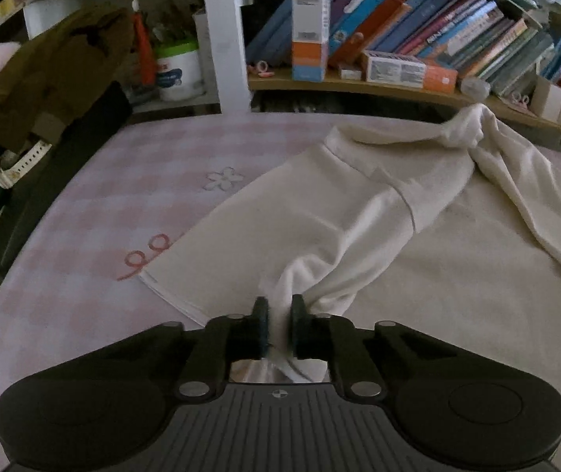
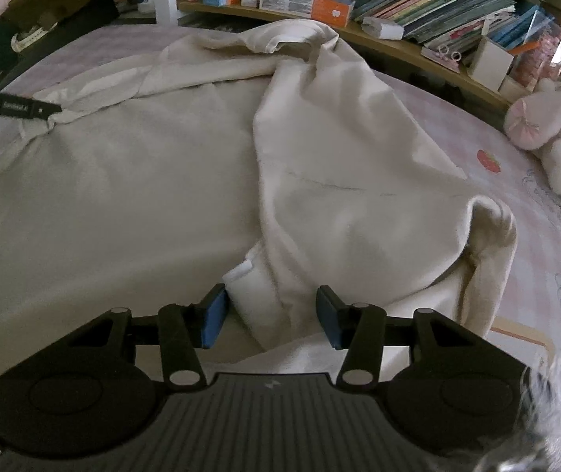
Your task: Fold clothes
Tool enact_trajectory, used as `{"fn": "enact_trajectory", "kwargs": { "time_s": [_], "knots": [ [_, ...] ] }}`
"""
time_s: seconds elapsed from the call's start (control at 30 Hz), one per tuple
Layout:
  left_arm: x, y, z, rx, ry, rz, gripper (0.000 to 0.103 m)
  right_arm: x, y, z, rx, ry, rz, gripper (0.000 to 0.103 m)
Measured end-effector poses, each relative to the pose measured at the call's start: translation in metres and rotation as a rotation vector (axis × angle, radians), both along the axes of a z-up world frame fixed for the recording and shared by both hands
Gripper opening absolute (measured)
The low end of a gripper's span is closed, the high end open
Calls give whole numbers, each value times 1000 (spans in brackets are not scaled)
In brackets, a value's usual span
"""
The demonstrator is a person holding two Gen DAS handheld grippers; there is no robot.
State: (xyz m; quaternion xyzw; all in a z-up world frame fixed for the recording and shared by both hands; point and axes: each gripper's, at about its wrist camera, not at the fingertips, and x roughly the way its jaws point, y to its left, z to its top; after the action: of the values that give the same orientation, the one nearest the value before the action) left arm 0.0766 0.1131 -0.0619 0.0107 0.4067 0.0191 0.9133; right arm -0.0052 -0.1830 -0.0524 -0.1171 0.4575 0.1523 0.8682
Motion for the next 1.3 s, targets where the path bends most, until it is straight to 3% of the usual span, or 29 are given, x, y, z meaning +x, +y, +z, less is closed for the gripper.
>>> {"fn": "enact_trajectory", "kwargs": {
  "time_s": [0.3, 0.5, 0.67, 0.73, 0.8, 0.87, 0.97, 1.1, 1.3],
  "knots": [
    [25, 69, 7, 80, -45, 156, 10, -4, 45, -1, -18, -6, 100, 49],
    [36, 106, 6, 159, -38, 209, 10, -4, 81, -3, -9, -11, 174, 50],
    [30, 117, 10, 81, -42, 199, 18, 0, 96, -3, -2, -24, 220, 52],
    [22, 110, 10, 91, -29, 177, 32, 4, 94, -4, 8, -18, 224, 54],
    [8, 97, 13, 144, -37, 157, 62, 4, 93, -4, 13, -19, 235, 55],
    [-6, 84, 16, 197, -50, 137, 71, 3, 94, -4, 12, -25, 243, 55],
    [-35, 60, 26, 229, -113, 115, 78, 1, 93, -5, 16, -29, 254, 55],
    [-70, 20, 29, 150, -154, 74, 83, 3, 87, -3, 31, -24, 275, 54],
    [-98, -47, 1, 96, -90, 46, 83, 2, 63, 13, 73, -93, 285, 53]
  ]
}}
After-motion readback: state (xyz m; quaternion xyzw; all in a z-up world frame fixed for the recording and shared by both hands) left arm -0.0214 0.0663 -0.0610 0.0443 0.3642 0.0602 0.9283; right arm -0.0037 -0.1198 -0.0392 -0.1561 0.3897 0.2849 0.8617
